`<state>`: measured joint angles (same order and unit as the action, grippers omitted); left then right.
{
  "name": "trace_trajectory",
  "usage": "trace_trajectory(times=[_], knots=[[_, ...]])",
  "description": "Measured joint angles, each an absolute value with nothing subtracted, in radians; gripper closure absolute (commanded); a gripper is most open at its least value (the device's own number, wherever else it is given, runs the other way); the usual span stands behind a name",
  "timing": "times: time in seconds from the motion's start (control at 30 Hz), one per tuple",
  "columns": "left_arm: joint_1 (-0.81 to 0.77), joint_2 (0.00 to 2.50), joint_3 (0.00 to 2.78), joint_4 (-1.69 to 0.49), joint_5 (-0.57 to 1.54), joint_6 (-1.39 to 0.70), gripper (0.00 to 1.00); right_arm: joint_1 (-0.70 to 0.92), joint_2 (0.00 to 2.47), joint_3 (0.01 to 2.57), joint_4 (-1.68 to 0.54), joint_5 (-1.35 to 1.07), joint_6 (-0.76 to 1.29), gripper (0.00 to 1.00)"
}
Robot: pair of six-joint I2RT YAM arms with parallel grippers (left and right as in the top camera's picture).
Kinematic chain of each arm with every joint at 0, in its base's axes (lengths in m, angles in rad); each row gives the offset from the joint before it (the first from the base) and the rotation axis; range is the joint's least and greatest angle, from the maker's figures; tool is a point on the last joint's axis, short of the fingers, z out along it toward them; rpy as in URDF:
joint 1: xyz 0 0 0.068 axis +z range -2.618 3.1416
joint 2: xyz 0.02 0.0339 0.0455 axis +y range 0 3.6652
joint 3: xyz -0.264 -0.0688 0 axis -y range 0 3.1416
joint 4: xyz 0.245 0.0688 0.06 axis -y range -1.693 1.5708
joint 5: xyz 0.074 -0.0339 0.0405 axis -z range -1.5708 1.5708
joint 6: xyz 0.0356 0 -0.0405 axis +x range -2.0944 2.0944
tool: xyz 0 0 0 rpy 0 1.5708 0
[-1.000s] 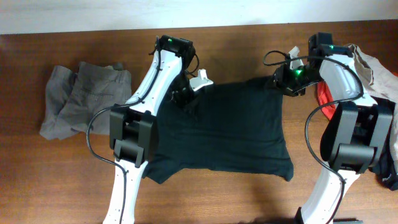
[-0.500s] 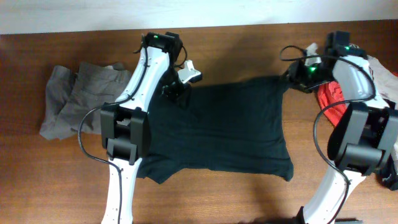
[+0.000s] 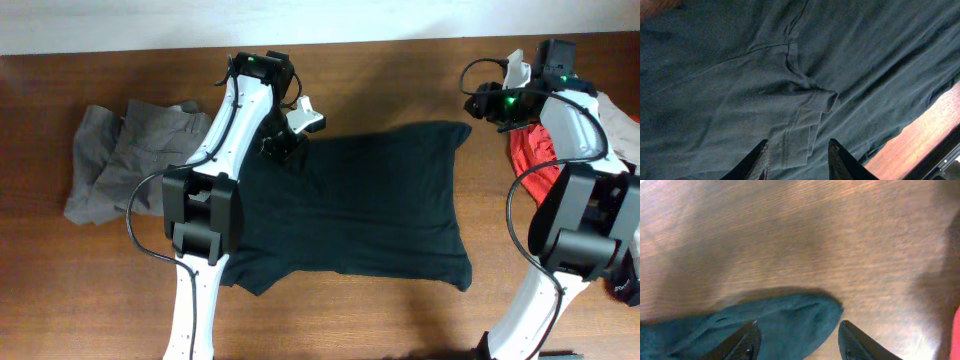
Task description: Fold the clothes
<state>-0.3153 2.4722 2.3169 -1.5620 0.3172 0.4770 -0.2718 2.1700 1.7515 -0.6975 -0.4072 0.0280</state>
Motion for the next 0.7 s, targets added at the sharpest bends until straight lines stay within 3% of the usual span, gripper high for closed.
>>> trace_trajectory(times=[0.57,0.7], knots=[[-0.315,2.472,2.317,-1.562,0.29,0.477,0.63,-0.279,2.317,1.752,-0.679,-0.492,-0.14,0.47],[-0.315,2.472,2.317,-1.562,0.278,0.477,0.63,-0.279,2.323,1.752,-0.676,-0.514,-0.173,0.57]])
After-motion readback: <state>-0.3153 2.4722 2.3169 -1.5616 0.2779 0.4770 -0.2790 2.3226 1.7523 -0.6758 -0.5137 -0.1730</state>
